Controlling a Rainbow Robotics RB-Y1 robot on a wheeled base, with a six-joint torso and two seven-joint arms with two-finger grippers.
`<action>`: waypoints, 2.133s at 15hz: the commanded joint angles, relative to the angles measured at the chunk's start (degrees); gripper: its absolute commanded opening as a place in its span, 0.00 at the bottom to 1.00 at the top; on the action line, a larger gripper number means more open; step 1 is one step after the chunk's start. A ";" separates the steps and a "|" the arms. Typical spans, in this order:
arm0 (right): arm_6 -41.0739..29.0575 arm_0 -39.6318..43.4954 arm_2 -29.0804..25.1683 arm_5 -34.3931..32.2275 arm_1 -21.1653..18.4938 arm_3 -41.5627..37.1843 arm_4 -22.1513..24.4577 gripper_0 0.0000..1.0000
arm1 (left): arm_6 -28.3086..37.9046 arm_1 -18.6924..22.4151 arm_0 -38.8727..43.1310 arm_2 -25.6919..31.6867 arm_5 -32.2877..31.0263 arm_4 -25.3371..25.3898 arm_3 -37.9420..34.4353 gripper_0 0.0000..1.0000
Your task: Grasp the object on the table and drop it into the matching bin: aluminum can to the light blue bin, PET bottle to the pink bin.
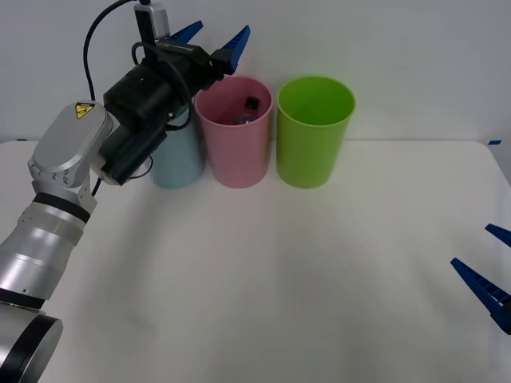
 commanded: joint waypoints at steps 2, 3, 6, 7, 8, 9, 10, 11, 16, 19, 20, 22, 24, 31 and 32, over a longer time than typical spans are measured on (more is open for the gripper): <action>0.00 0.00 0.00 0.00 0.00 0.00 0.00 1.00 | 0.00 3.14 5.53 0.01 -0.02 3.10 -6.37 1.00; 0.00 0.00 0.00 0.00 0.00 0.00 0.00 1.00 | 0.00 4.01 7.02 0.01 -0.02 4.16 -8.13 1.00; 0.00 0.00 0.00 0.00 0.00 0.00 0.00 1.00 | -0.27 7.88 11.77 0.27 -0.02 7.76 -13.14 1.00; 0.00 0.00 0.00 0.00 0.00 0.00 0.00 1.00 | -0.44 8.94 13.17 0.53 -0.02 8.64 -14.37 1.00; 0.00 0.00 0.00 0.00 0.00 0.00 0.00 1.00 | -0.71 10.43 15.37 1.24 -0.19 9.78 -16.48 1.00; 0.00 0.00 0.00 0.00 0.00 0.00 0.00 1.00 | -0.97 11.57 17.48 2.20 -0.55 10.31 -18.24 1.00; 0.00 0.00 0.00 0.00 0.00 0.00 0.00 1.00 | -1.32 12.36 19.33 3.26 -1.07 10.57 -19.64 1.00; 0.00 0.00 0.00 0.00 0.00 0.00 0.00 1.00 | -1.50 13.16 21.52 5.10 -3.18 10.48 -20.70 1.00; 0.00 0.00 0.00 0.00 0.00 0.00 0.00 1.00 | -1.85 14.56 33.13 14.77 -13.64 9.08 -25.18 1.00; 0.00 0.00 0.00 0.00 0.00 0.00 0.00 1.00 | -2.11 15.62 39.89 18.55 -18.74 7.32 -26.32 1.00; 0.00 0.00 0.00 0.00 0.00 0.00 0.00 1.00 | -2.55 16.06 42.44 19.61 -20.94 7.23 -26.32 1.00; 0.00 0.00 0.00 0.00 0.00 0.00 0.00 1.00 | -2.73 16.06 45.69 22.07 -24.63 4.42 -26.41 1.00; 0.00 0.00 0.00 0.00 0.00 0.00 0.00 1.00 | -2.82 16.23 48.95 23.21 -26.30 3.63 -26.41 1.00; 0.00 0.00 0.00 0.00 0.00 0.00 0.00 1.00 | -4.84 16.32 58.17 25.67 -29.81 1.52 -26.58 1.00; 0.00 0.00 0.00 0.00 0.00 0.00 0.00 1.00 | -5.10 16.41 58.97 25.93 -30.34 1.52 -26.58 1.00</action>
